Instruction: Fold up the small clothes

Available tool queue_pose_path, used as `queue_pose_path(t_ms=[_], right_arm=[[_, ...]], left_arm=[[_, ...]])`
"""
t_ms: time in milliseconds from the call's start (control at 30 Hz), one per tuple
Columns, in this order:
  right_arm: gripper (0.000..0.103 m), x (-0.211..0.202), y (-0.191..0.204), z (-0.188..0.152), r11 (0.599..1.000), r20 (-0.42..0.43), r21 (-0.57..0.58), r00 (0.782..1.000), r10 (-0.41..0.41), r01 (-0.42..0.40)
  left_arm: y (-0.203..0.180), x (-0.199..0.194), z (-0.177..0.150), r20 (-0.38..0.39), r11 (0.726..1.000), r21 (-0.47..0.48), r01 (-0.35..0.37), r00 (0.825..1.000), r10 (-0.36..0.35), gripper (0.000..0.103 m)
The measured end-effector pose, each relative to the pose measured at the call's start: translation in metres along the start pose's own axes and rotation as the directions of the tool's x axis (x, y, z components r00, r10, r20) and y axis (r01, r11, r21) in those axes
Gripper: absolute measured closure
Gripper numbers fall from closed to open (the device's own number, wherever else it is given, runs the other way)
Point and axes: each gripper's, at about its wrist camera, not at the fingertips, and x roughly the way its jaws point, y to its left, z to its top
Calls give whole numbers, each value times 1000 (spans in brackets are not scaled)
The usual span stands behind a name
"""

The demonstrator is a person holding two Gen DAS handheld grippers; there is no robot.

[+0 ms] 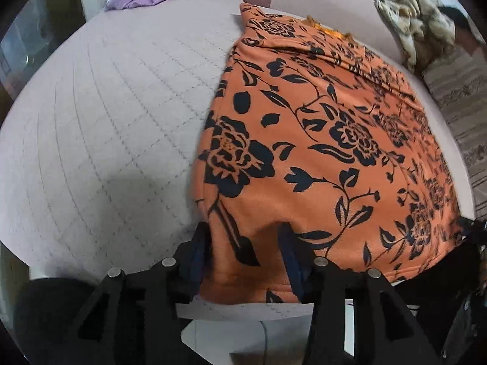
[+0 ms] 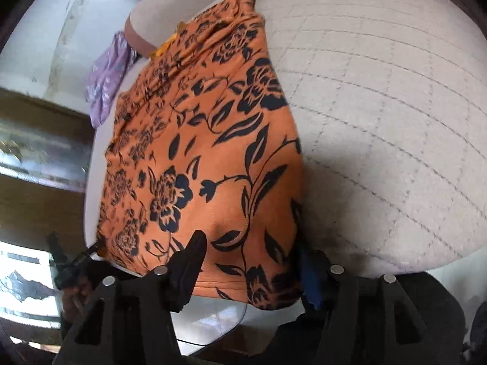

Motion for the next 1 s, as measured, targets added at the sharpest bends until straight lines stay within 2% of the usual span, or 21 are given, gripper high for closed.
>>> queue_pose_path(t_ms=[33,67,133,200,267,300,333,400,433,533,600,700,733,767,800,833,867,900,933,967,1000], right_arm=[[61,2,1,2,1000,-6,-5,1000,-11,11],[94,1,1,4,1000,-5,-1,1000,-21,21],[94,-7,-4,10,998,11,37,999,41,-41],[94,-19,2,15,995,44,38,995,90,-92],[94,-25,7,21,993,65,30,992,110,-112],[94,-21,5,22,994,53,32,993,104,-105],[94,-11,0,22,995,26,45,995,93,-94],[94,8,-15,19,990,-29,104,995,97,-94],[94,7,-15,20,988,-24,107,993,115,-111],[94,-5,-3,39,982,16,75,985,173,-173],[94,-15,8,65,977,59,44,977,206,-209],[94,-39,30,134,960,198,-16,940,278,-281],[94,-49,39,163,955,271,-41,917,294,-294],[94,-58,43,188,954,335,-52,895,296,-296],[92,-61,43,219,950,412,-31,862,296,-311],[87,-59,41,239,949,455,-7,844,285,-316],[80,-47,39,263,951,470,6,841,269,-308],[48,-32,37,279,955,446,17,857,258,-296],[24,-9,31,292,964,417,70,886,203,-255],[24,8,25,292,970,411,133,902,131,-202],[24,17,22,288,970,401,148,908,120,-193]], left_arm=[[-3,-1,3,8,1000,16,-2,1000,1,99],[-4,-4,8,8,999,14,31,999,-31,97],[3,-17,17,46,997,-24,79,996,-78,97],[4,-21,26,65,997,-23,80,995,-78,97],[7,-5,23,2,997,-23,69,998,-69,97],[10,6,18,-42,998,-24,56,997,-57,97],[12,8,16,-42,998,-26,59,997,-60,97],[6,-1,24,-30,998,8,60,998,-60,97],[1,-9,33,3,997,33,66,998,-66,97],[-11,-36,73,97,991,81,106,989,-114,97],[-16,-50,113,168,985,106,137,974,-153,97],[-21,-60,194,294,984,86,158,939,-177,97],[-22,-59,223,341,984,59,170,923,-180,94],[-24,-52,243,367,987,48,151,917,-158,92],[-29,-35,268,376,992,44,115,919,-123,80],[-33,-8,292,344,998,27,61,937,-66,42],[-36,23,309,298,1000,-2,-11,954,11,20],[-35,41,316,269,999,-13,-42,962,44,8],[-32,64,318,237,998,-20,-63,969,66,8],[-29,85,317,194,996,-21,-85,977,88,8],[-26,93,315,166,995,-23,-97,981,100,8]])
